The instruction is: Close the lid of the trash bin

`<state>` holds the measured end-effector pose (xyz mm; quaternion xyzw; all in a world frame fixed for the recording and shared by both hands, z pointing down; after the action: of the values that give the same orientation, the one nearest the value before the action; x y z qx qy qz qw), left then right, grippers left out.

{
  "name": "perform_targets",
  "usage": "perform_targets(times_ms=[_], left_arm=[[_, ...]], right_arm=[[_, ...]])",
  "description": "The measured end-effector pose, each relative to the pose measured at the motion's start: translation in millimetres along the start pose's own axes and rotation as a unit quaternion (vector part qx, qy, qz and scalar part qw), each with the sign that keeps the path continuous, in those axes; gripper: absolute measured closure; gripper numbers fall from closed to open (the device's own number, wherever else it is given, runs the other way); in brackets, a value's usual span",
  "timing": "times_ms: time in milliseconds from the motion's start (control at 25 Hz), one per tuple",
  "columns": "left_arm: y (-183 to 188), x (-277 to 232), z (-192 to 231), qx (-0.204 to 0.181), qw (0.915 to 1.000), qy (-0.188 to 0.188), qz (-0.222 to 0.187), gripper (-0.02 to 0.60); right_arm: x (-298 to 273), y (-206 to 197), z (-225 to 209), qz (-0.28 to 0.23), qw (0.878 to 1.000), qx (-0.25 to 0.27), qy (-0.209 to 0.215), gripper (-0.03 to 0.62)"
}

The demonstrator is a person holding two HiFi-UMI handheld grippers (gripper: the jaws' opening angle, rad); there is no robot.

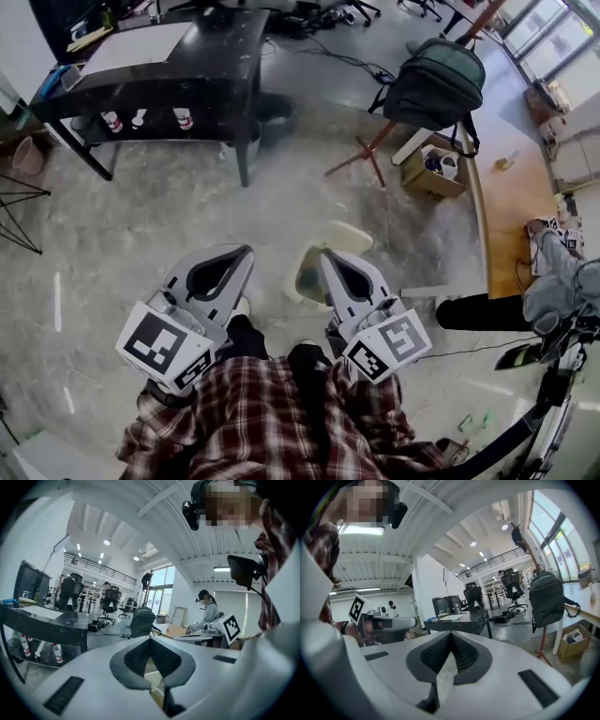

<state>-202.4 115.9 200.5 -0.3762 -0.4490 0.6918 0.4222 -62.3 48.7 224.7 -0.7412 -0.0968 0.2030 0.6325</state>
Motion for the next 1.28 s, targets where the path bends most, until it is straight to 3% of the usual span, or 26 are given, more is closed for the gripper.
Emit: perform_targets(times_ms=[160, 280, 520, 920, 1280], left_arm=[[0, -43, 19, 0.003, 0.9961, -0.077, 0.043, 0.571], [-5, -81, 14, 0.008, 0.987, -0.142, 0.075, 0.572], [-18, -154, -25, 0.017, 0.9752, -0.195, 0.103, 0.571], [-48, -216, -75, 0.048, 0.9689, -0.211, 0.121, 0.571], [-49, -231, -57, 0.06, 0.9653, -0.209, 0.144, 0.571]], right_arm=[[-6, 2, -21, -0.002, 0.996, -0.014, -0.085, 0.58], [12, -8, -39, 0.011, 0.988, -0.035, -0.151, 0.582], [57, -20, -90, 0.03, 0.977, -0.055, -0.205, 0.582], [90, -33, -149, 0.046, 0.98, -0.049, -0.189, 0.582], [78, -42, -170, 0.077, 0.976, -0.074, -0.188, 0.582]])
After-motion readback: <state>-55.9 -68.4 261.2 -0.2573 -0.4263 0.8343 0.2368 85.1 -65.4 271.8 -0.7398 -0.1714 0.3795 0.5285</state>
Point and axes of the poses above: the fingertips, and each gripper's own axes: x backward along the fingers, z to its left, y out of its top, the point moved 4 cm from there along x, backward along the fingers, and after that the axes turned 6 degrees about x, right-handed, at the moved point
